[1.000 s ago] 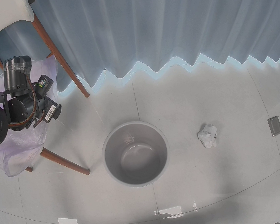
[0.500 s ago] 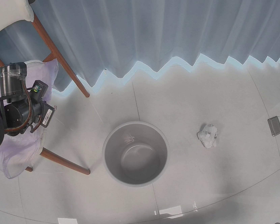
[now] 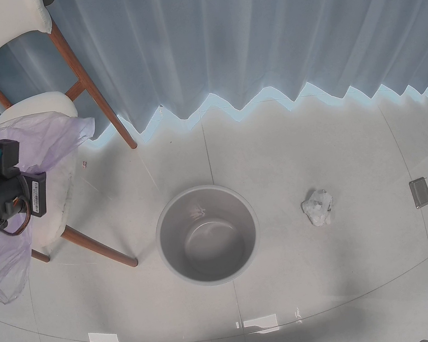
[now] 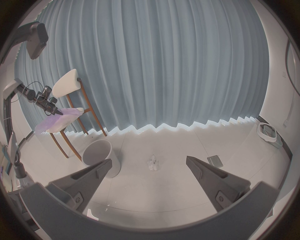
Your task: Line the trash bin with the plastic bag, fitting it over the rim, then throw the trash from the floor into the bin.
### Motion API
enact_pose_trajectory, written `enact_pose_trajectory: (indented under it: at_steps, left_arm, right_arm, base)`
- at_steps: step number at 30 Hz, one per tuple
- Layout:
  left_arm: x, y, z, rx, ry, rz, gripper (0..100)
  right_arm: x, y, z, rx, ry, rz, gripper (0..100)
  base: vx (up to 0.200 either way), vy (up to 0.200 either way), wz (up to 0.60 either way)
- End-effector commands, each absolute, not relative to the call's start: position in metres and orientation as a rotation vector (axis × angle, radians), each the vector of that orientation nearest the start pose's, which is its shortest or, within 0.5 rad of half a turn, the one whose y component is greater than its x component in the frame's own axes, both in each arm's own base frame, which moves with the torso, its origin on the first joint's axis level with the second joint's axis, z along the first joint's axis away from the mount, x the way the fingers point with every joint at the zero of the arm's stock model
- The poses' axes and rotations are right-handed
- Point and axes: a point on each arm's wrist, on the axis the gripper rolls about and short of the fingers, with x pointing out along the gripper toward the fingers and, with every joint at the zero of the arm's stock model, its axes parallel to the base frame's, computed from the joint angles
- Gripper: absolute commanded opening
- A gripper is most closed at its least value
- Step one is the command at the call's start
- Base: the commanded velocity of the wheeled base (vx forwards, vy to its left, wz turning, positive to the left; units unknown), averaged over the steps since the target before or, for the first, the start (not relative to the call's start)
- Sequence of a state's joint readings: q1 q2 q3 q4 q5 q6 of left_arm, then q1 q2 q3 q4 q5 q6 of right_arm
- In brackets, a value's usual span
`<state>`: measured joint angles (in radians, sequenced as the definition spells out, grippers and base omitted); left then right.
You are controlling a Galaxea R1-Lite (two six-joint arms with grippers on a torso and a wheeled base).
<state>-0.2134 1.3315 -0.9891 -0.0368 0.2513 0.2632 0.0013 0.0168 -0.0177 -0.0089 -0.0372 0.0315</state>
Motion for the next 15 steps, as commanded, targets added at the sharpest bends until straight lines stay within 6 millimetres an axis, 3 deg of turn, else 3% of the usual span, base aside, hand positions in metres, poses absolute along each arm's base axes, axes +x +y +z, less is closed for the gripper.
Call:
enact_pose_trajectory:
  at_steps: [1,11,15]
  left_arm:
    - [0.162,-0.031,0.281,0.144,0.239,-0.114,0]
    - [0.145,-0.035,0.282,-0.158,0.232,-0.309,0]
    - [0.125,-0.043,0.277,-0.22,0.245,-0.46,0]
  right_arm:
    - [-0.023,-0.001,0.076,0.032,-0.01,-0.035,100]
    - [-0.023,-0.001,0.076,0.031,-0.01,-0.035,100]
    - [-0.023,-0.001,0.076,0.031,-0.01,-0.035,100]
  base:
    - [0.0,0.0,0.0]
    - [0.0,0.0,0.0]
    - [0.0,0.0,0.0]
